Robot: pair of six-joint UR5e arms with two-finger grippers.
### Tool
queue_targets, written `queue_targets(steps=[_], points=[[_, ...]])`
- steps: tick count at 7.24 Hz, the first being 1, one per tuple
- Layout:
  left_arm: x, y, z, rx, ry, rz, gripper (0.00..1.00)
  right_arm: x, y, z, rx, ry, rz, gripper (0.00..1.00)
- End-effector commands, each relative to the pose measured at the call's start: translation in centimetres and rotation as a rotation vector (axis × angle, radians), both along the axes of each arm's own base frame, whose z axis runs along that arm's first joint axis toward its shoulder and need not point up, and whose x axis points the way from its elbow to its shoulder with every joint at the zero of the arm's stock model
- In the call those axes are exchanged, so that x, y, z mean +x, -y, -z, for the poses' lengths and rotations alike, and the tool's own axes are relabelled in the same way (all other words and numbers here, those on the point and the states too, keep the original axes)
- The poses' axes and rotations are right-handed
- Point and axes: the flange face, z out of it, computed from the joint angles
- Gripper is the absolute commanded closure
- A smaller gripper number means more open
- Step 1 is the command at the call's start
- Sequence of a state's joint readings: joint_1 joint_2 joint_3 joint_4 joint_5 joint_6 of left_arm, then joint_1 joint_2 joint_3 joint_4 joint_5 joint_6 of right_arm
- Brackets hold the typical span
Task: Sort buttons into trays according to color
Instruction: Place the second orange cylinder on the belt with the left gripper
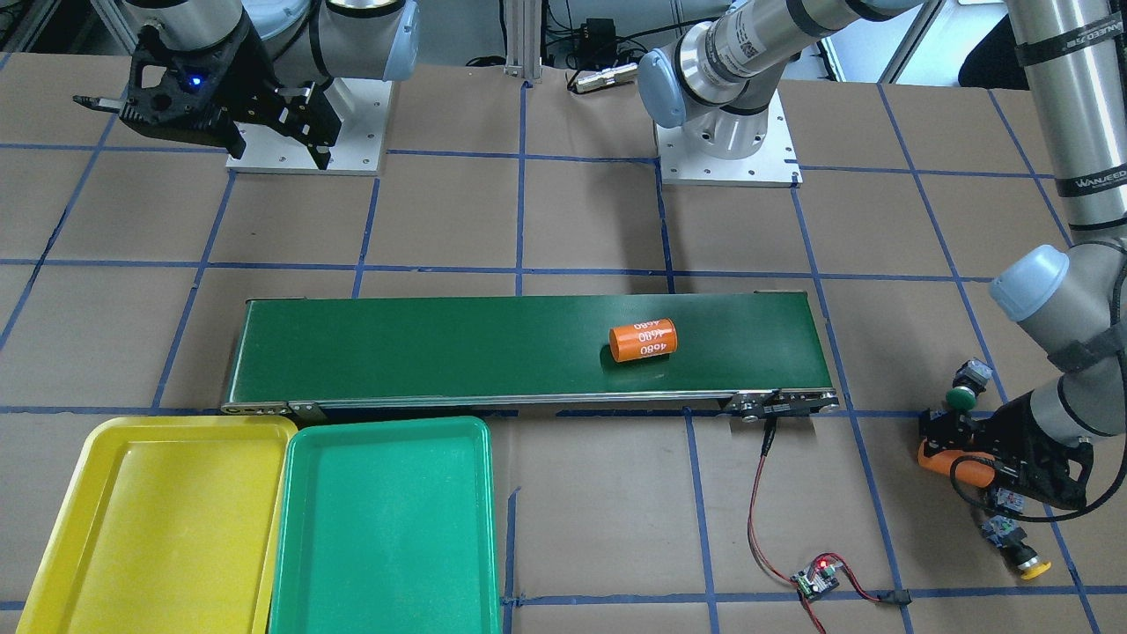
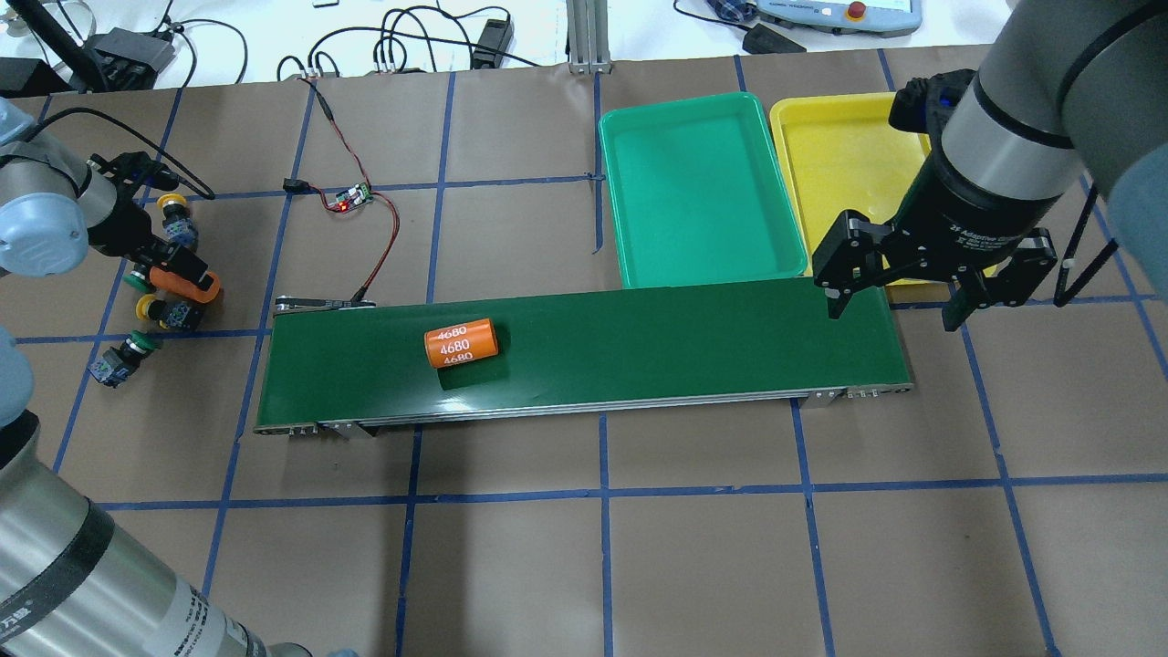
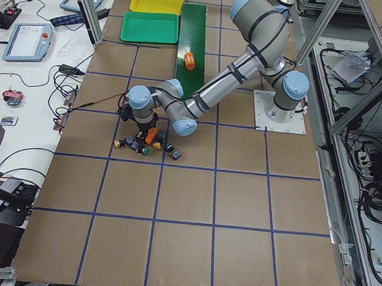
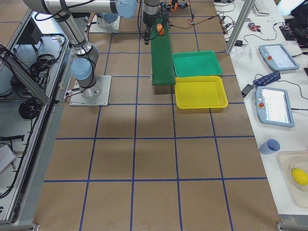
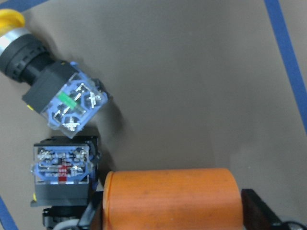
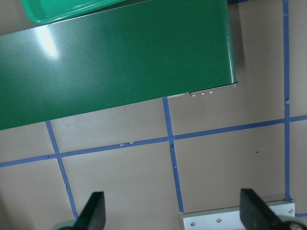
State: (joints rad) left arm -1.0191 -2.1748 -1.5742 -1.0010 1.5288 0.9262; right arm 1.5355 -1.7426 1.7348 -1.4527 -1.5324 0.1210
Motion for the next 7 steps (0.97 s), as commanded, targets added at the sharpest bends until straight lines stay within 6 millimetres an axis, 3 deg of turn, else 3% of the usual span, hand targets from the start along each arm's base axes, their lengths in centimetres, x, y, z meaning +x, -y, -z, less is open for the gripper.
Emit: queue_targets(steps=[1, 3, 4, 5, 7], points=[[-0.6, -0.6, -1.9, 0.028, -0.007, -0.010, 0.82, 0.0, 0.0, 0.0, 0.000, 0.000, 0.000, 0.00], [-2.4, -2.7, -6.6, 0.070, -0.028, -0.113, 0.92, 0.0, 0.0, 0.0, 0.000, 0.000, 0.000, 0.00], [-4.6, -4.1, -8.6, 0.075, -0.017, -0.188, 0.92, 0.0, 0.0, 0.0, 0.000, 0.000, 0.000, 0.00], [-7.2, -5.9, -10.2, 0.080, -0.017, -0.280, 0.92, 0.0, 0.0, 0.0, 0.000, 0.000, 0.000, 0.00], [-15.0, -8.6, -11.0, 0.103, -0.010, -0.435, 0.92, 0.0, 0.0, 0.0, 0.002, 0.000, 0.000, 0.00]])
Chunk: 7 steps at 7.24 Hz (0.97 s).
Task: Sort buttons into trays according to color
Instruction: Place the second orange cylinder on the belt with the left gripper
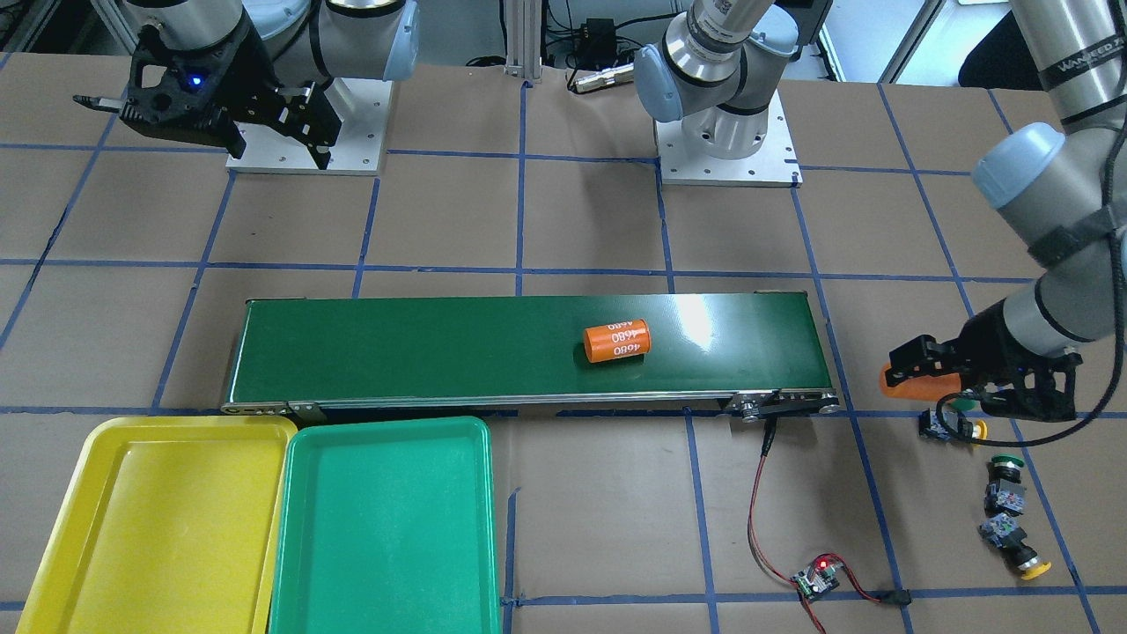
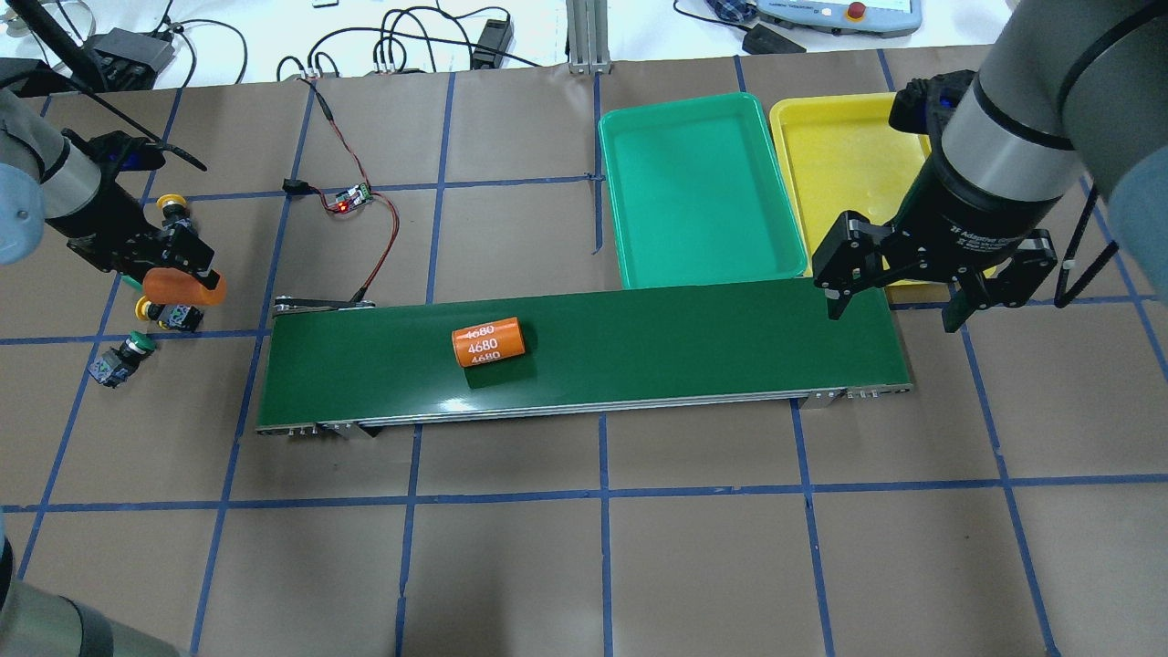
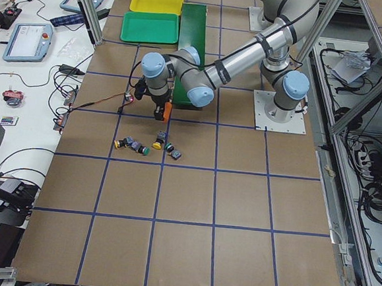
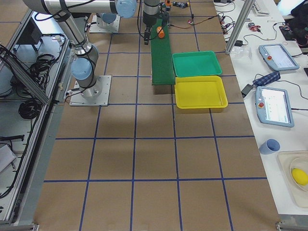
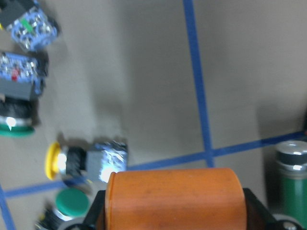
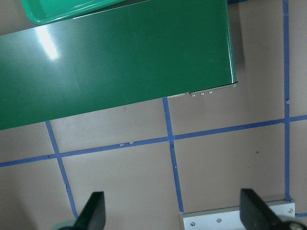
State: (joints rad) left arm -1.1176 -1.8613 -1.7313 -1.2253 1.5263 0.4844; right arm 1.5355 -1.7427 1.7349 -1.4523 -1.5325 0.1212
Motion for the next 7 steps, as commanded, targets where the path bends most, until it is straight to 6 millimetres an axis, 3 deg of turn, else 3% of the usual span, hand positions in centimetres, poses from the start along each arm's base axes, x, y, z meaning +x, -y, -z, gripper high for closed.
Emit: queue_targets(steps=[1, 3, 4, 5, 6, 7], points=[[-7.6, -3.4, -0.1, 0.029, 0.014, -0.144, 0.92, 0.0, -0.1, 0.1, 0.012, 0.000, 0.002, 0.00], [-12.8, -6.5, 1.1, 0.056, 0.031, -0.249, 0.94, 0.0, -0.1, 0.1, 0.014, 0.000, 0.002, 0.00], [-13.9, -6.9, 1.0, 0.046, 0.032, -0.245, 0.90, 0.0, -0.1, 0.1, 0.014, -0.001, 0.001, 0.00], [-14.2, -6.6, 2.2, 0.066, 0.035, -0.244, 0.56, 0.0, -0.1, 0.1, 0.014, -0.001, 0.001, 0.00], [-15.1, -6.5, 2.7, 0.078, 0.032, -0.233, 0.01, 0.0, -0.1, 0.1, 0.014, -0.001, 0.001, 0.00], [-15.7, -6.2, 2.4, 0.062, 0.033, -0.226, 0.00, 0.0, -0.2, 0.1, 0.015, -0.001, 0.001, 0.00]])
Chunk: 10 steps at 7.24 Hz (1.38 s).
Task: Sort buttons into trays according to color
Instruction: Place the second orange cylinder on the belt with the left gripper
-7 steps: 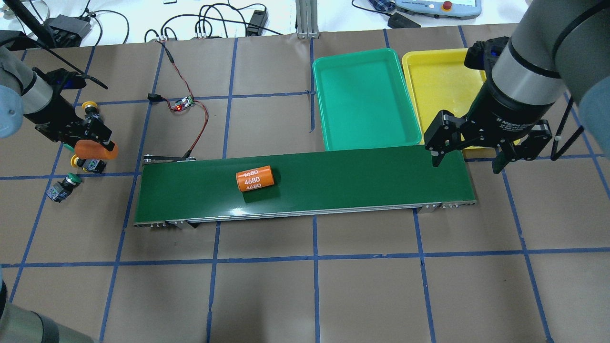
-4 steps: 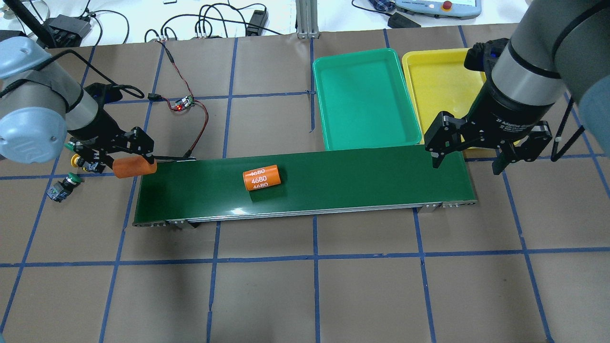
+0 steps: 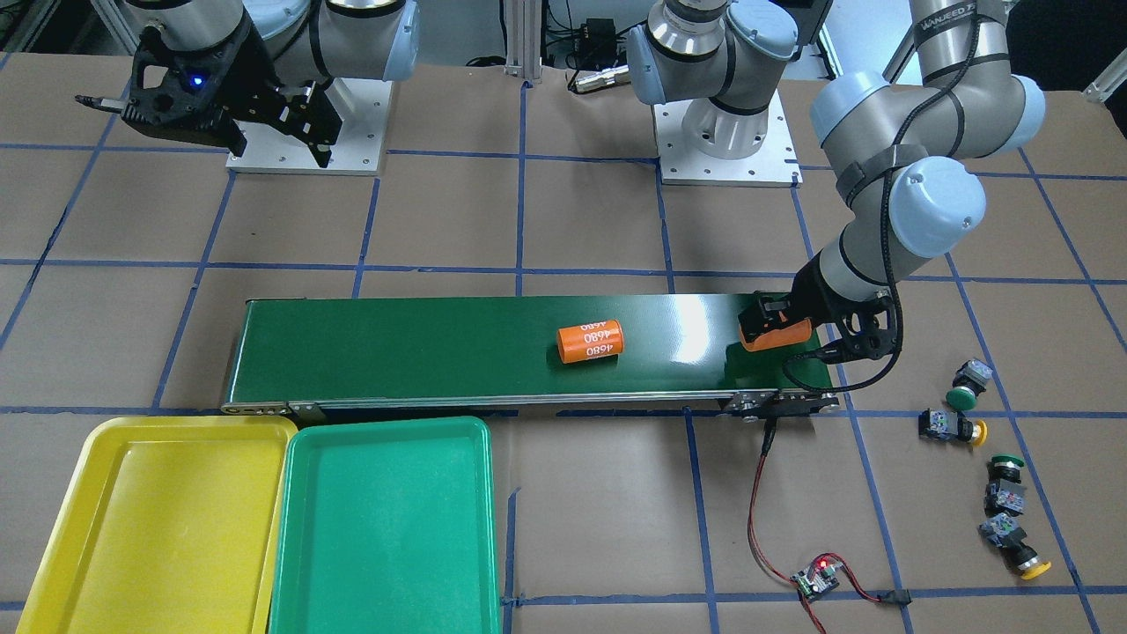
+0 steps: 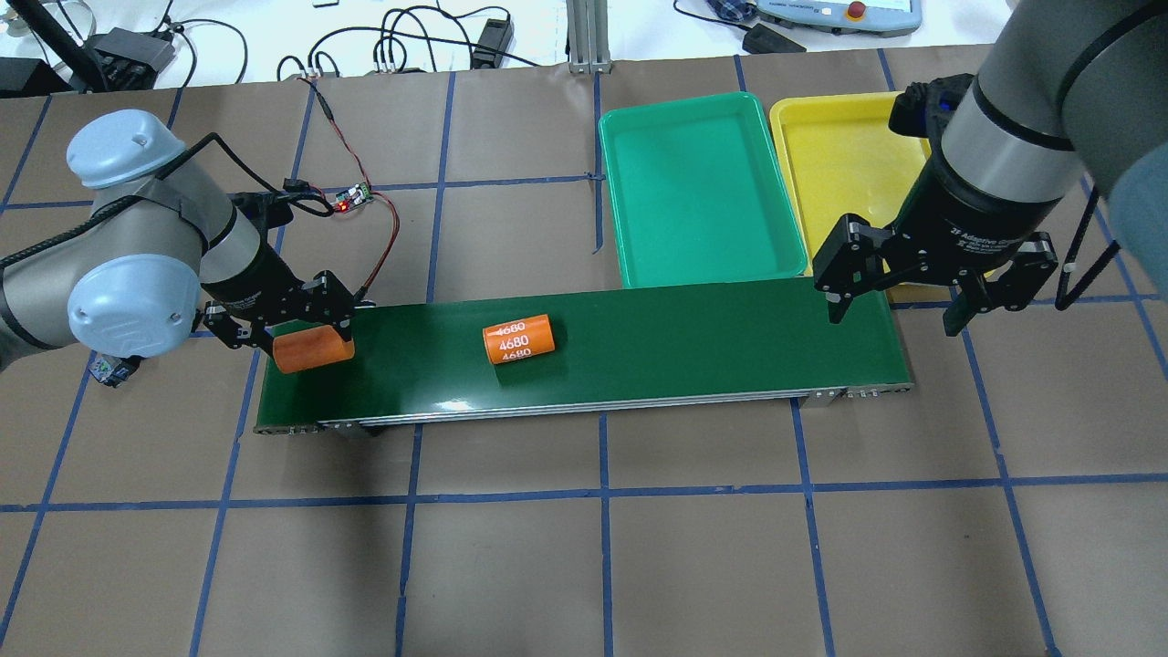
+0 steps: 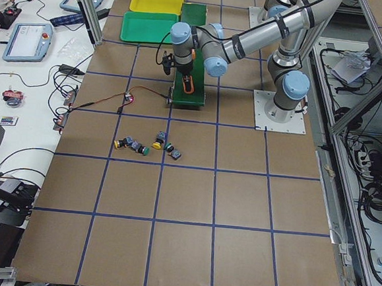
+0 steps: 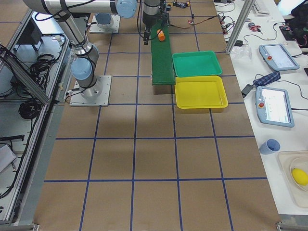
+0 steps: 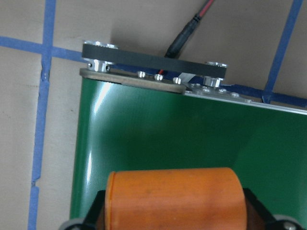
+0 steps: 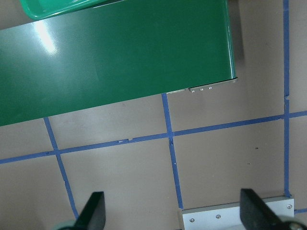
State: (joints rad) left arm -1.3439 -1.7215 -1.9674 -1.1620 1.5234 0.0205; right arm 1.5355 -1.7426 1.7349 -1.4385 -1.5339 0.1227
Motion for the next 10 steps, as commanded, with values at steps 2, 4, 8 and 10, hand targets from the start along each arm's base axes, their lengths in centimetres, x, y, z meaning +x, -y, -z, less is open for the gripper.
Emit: queue_targets(steps=[2, 4, 8, 10], points=[[-0.3, 0.8, -1.6, -0.048, -0.029, 0.021, 0.00, 0.0, 0.0, 0.0, 0.001, 0.000, 0.002, 0.00], [2.7, 3.5, -6.5, -0.097, -0.015, 0.051, 0.00, 0.0, 0.0, 0.0, 0.001, 0.000, 0.000, 0.00], [17.6, 5.7, -2.8, -0.137, -0.040, 0.453, 0.00, 0.0, 0.0, 0.1, 0.001, 0.000, 0.001, 0.00], [21.6, 6.9, 1.4, -0.143, 0.022, 0.646, 0.00, 0.0, 0.0, 0.1, 0.001, -0.002, 0.000, 0.00]])
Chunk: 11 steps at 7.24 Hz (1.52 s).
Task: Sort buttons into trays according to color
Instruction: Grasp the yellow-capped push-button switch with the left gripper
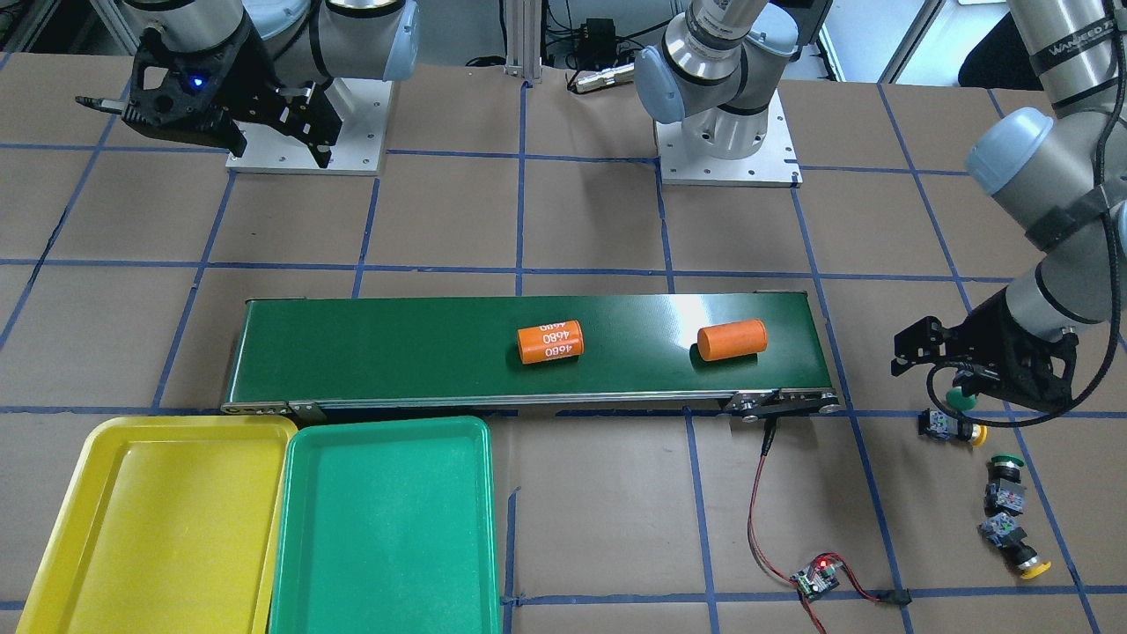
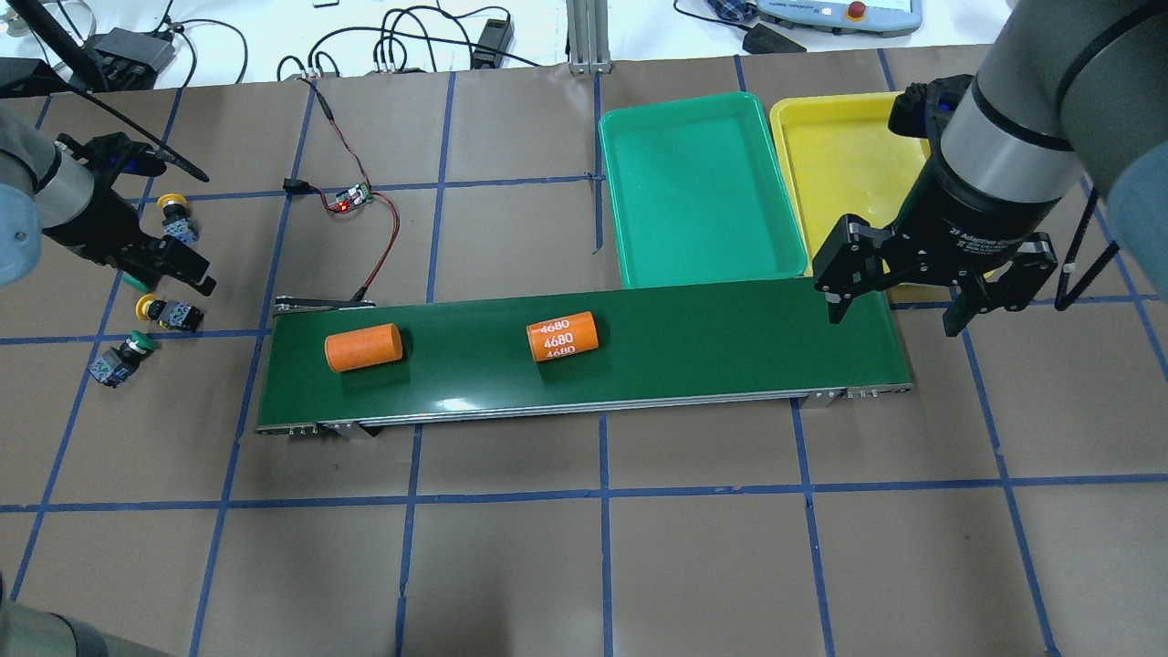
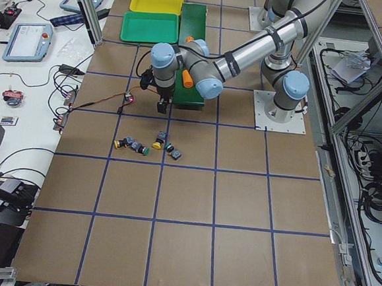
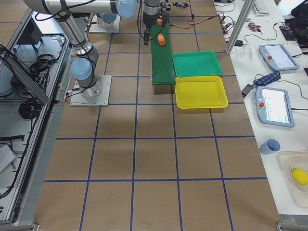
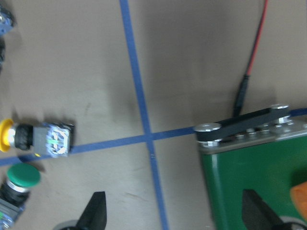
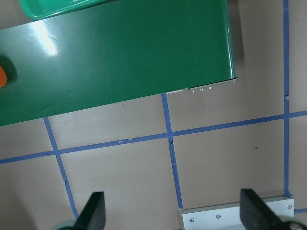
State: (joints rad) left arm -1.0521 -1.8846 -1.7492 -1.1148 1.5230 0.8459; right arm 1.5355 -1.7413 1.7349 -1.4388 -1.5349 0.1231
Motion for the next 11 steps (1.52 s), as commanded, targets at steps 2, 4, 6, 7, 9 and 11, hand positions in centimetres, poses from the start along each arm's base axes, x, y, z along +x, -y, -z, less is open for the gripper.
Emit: queue_targets(steps=[2, 4, 6, 7, 9, 11], points=[[5.6, 1.0, 5.6, -0.008, 0.097, 0.192, 0.00, 0.0, 0.0, -0.1, -0.003, -0.001, 0.000, 0.00], [6.1, 1.3, 7.6, 0.006, 0.085, 0.188, 0.00, 0.0, 0.0, 0.0, 0.000, 0.000, 0.000, 0.00], [6.2, 1.5, 8.7, 0.011, 0.082, 0.184, 0.00, 0.0, 0.0, 0.0, 0.000, -0.001, 0.000, 0.00], [6.6, 1.9, 9.0, -0.012, 0.114, 0.184, 0.00, 0.0, 0.0, 0.0, 0.000, 0.001, 0.000, 0.00], [6.8, 1.5, 10.0, 0.026, 0.140, 0.174, 0.00, 0.0, 0.0, -0.1, -0.001, 0.001, 0.000, 0.00], [6.7, 1.3, 10.9, 0.035, 0.123, 0.145, 0.00, 0.0, 0.0, -0.1, -0.001, 0.001, 0.000, 0.00]])
